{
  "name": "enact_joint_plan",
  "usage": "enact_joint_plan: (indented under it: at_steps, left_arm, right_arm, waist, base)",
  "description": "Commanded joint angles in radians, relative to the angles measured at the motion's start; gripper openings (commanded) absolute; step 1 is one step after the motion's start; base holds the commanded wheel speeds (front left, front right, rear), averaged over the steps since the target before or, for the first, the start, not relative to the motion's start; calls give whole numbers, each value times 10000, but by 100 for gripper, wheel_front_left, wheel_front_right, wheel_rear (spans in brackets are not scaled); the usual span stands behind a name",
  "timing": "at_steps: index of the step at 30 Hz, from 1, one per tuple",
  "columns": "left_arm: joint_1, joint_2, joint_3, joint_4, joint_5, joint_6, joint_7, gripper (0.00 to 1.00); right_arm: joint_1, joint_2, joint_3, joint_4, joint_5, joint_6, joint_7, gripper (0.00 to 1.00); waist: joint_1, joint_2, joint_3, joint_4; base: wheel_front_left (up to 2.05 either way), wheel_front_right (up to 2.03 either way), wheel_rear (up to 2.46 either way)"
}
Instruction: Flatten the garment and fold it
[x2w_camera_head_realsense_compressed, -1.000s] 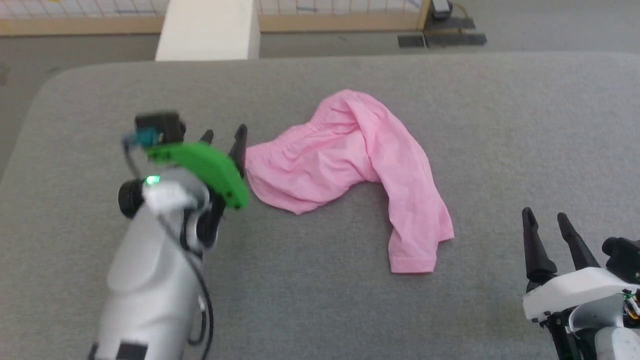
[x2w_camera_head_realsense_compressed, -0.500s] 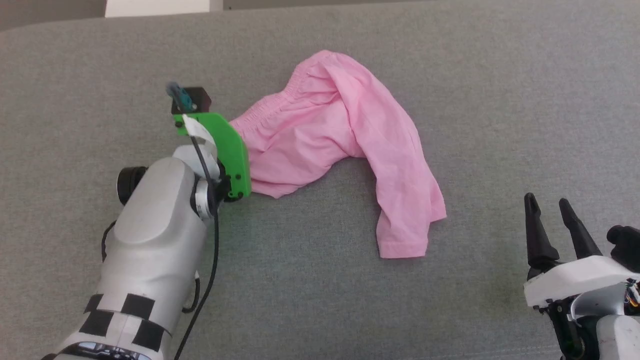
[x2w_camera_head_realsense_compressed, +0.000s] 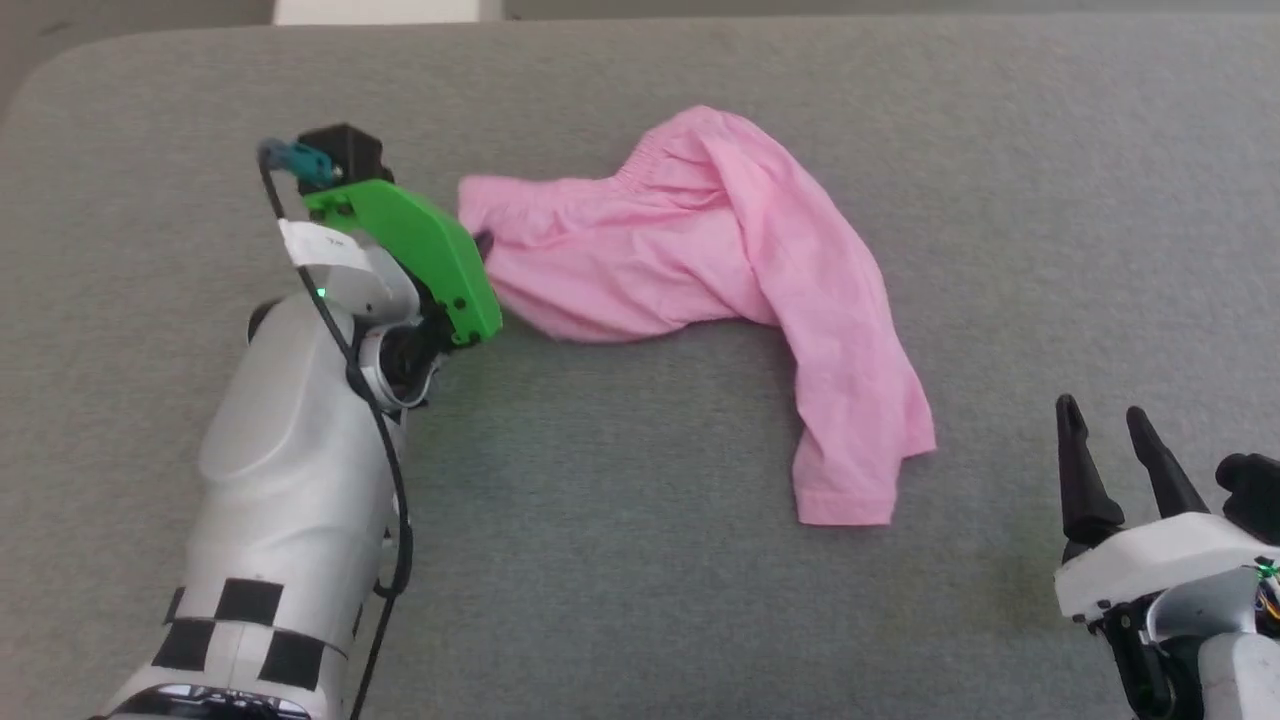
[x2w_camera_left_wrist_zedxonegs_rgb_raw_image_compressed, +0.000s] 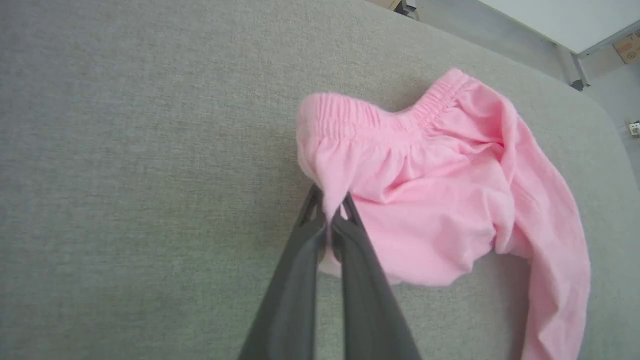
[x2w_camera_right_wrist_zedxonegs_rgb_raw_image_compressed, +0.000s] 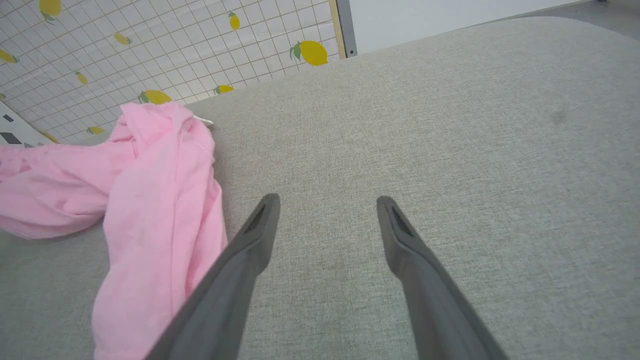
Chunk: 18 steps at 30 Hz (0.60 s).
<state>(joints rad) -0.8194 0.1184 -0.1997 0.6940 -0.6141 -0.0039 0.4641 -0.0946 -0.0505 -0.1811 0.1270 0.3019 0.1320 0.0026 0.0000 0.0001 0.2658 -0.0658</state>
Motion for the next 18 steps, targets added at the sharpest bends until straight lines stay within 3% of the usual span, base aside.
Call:
enact_joint_plan:
  at_steps: [1,5,8,12,18]
  left_arm:
    - [-37,-28,68,-255,-152,-137,-114,0]
    - [485,92,170,-1306,-274,-200,-301,0]
    - [1337,262,356,-2258,-368,-5,-389,0]
    - [3329,546,782,-3822,-509,640,-390,0]
    - [6770,333,1324,-5673,-1040,1614,-135,0]
  right_arm:
    - [163,3,-106,13,-78,-13,43,100]
    - [335,3,-196,-4,-158,-13,198,100]
    - [390,3,-59,3,-107,-13,286,100]
    - [401,3,269,-6,-159,-13,414,100]
    - [489,3,440,-78,-271,-13,706,100]
  waist:
    - [0,-1,-585,641]
    - [0,-1,-1089,1299]
    - [0,-1,-1409,1677]
    - [0,-1,-1683,2016]
    - [0,-1,-1801,2231]
  base:
    - [0,0,0]
    - [0,0,0]
    - [0,0,0]
    - [0,0,0]
    - [0,0,0]
